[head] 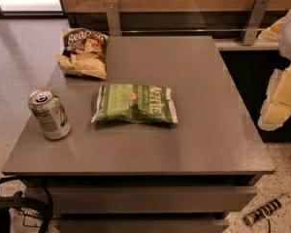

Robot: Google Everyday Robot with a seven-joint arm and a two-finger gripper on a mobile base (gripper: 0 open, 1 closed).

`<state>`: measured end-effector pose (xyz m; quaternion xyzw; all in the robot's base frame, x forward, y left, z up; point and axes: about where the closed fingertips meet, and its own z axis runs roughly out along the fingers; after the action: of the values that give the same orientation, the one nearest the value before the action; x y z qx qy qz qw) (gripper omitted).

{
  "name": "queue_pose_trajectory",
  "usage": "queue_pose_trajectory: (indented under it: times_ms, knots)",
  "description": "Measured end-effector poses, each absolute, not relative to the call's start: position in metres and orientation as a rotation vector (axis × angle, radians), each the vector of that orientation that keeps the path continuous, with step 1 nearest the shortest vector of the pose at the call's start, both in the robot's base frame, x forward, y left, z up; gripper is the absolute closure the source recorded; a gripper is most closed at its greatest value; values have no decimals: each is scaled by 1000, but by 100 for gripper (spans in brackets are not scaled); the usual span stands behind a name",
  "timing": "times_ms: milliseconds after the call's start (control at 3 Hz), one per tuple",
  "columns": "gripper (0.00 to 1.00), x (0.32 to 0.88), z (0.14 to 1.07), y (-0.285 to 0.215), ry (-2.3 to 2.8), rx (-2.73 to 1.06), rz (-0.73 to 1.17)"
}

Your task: Pick 7up can

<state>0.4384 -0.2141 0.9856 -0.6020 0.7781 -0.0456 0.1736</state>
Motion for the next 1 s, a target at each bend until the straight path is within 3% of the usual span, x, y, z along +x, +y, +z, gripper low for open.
queue_pose_trajectory:
  times_ms: [667,1000]
  knots:
    - [0,443,983,-192,2138,-1702,-47]
    - [0,445,971,-163,2007,-1578,137]
